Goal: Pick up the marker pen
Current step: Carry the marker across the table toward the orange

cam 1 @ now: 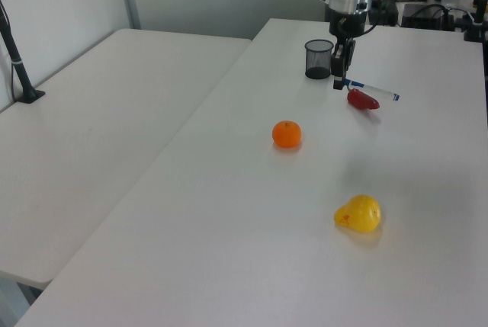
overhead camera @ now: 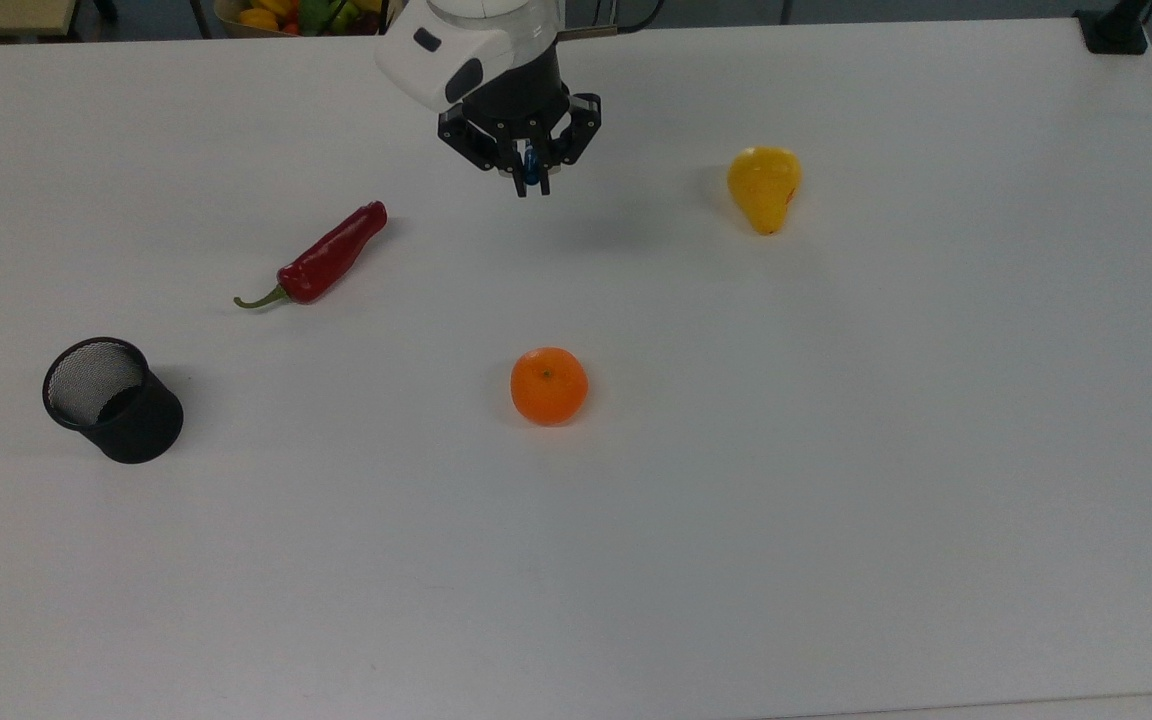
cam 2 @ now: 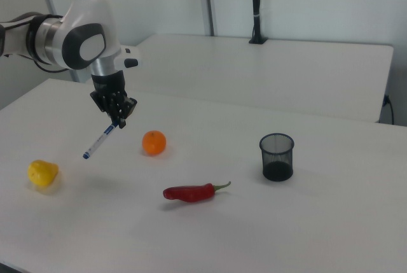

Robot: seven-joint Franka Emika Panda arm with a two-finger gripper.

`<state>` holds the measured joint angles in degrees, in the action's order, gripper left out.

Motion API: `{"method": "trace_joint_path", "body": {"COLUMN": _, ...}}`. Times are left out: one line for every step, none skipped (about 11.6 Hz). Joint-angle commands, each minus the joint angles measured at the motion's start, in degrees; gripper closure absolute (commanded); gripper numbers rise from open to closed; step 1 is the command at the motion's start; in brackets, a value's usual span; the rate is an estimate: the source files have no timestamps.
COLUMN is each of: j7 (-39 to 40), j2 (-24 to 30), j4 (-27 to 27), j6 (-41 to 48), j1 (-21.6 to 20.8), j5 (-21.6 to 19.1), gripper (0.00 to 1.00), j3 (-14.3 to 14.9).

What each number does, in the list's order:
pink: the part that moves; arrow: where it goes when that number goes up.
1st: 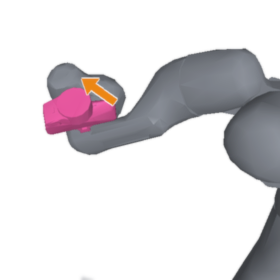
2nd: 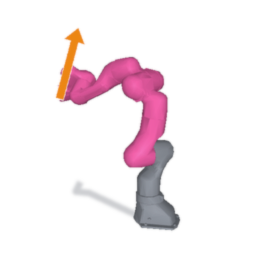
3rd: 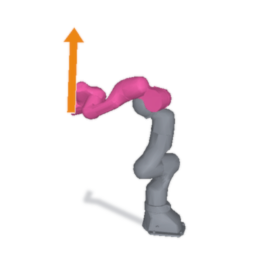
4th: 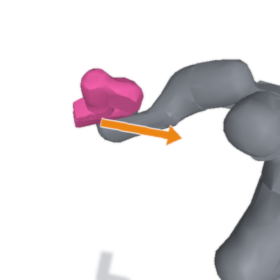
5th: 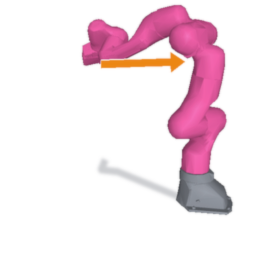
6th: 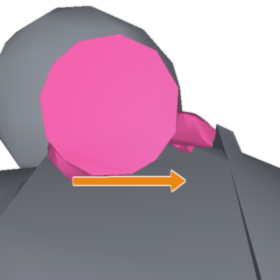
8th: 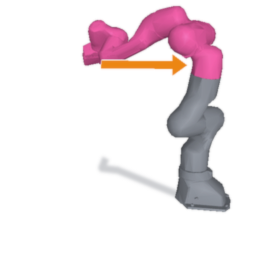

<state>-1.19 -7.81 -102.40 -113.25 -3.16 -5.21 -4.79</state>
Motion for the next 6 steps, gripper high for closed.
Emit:
{"method": "trace_joint_path", "body": {"j7": -2.76, "j2": 0.34, "j4": -4.55, "j6": -8.10, "j1": -0.71, "j5": 1.34, "gripper": 0.97, "j3": -0.13}}
{"method": "trace_joint_path", "body": {"j7": -2.94, "j2": 0.26, "j4": -5.95, "j6": -9.70, "j1": -1.14, "j5": 1.35, "gripper": 0.97, "j3": -0.30}}
{"method": "trace_joint_path", "body": {"j7": -2.94, "j2": 0.17, "j4": -7.19, "j6": -11.28, "j1": -1.84, "j5": 1.78, "gripper": 0.97, "j3": -0.31}}
{"method": "trace_joint_path", "body": {"j7": -3.12, "j2": 0.08, "j4": -8.76, "j6": -13.99, "j1": -2.03, "j5": 2.22, "gripper": 0.97, "j3": -0.31}}
{"method": "trace_joint_path", "body": {"j7": -3.99, "j2": -0.09, "j4": -10.52, "j6": -16.63, "j1": -2.29, "j5": 2.31, "gripper": 0.97, "j3": -0.31}}
{"method": "trace_joint_path", "body": {"j7": -5.48, "j2": -0.71, "j4": -11.41, "j6": -18.66, "j1": -2.47, "j5": 2.83, "gripper": 0.97, "j3": -0.31}}
